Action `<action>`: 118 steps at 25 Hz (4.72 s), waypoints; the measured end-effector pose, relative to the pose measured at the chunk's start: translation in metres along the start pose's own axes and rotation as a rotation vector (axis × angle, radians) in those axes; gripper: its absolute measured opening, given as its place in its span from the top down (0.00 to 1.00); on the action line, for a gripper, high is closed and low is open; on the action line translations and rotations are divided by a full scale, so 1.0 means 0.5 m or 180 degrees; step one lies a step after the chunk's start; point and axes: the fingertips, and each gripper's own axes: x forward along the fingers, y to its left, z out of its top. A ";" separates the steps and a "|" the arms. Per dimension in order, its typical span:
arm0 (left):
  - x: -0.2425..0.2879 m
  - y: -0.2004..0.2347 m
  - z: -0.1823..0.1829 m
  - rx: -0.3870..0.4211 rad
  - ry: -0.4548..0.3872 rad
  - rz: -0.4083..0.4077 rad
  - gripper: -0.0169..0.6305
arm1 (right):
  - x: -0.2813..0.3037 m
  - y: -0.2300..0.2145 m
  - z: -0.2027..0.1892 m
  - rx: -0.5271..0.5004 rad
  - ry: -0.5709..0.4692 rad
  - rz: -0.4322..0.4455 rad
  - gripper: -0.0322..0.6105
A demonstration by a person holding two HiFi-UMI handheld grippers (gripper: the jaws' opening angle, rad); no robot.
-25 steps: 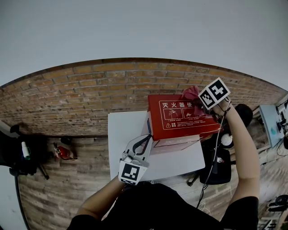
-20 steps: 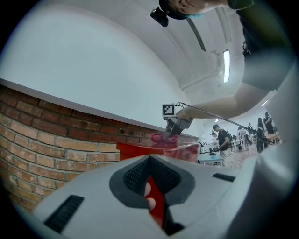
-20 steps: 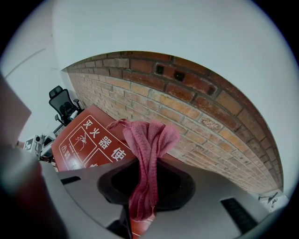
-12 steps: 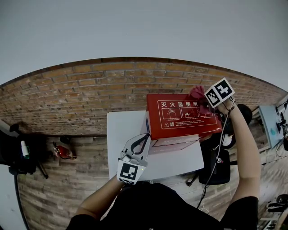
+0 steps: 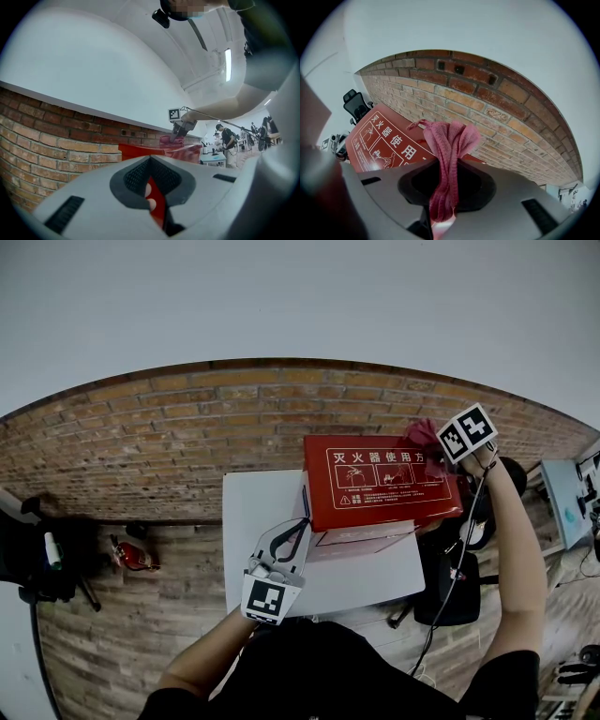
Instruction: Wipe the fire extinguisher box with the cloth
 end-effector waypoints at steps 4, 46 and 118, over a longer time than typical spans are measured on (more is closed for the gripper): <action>-0.001 0.000 0.000 -0.0022 -0.0013 0.0035 0.92 | 0.001 -0.017 -0.009 0.0059 0.0005 0.0010 0.79; 0.005 0.009 0.003 -0.0102 -0.0040 0.0145 0.92 | -0.028 -0.069 -0.108 0.0254 0.0093 -0.0182 0.79; 0.003 0.002 0.023 -0.0176 -0.0149 -0.0287 0.92 | -0.086 0.150 -0.149 0.0590 -0.0287 -0.0037 0.79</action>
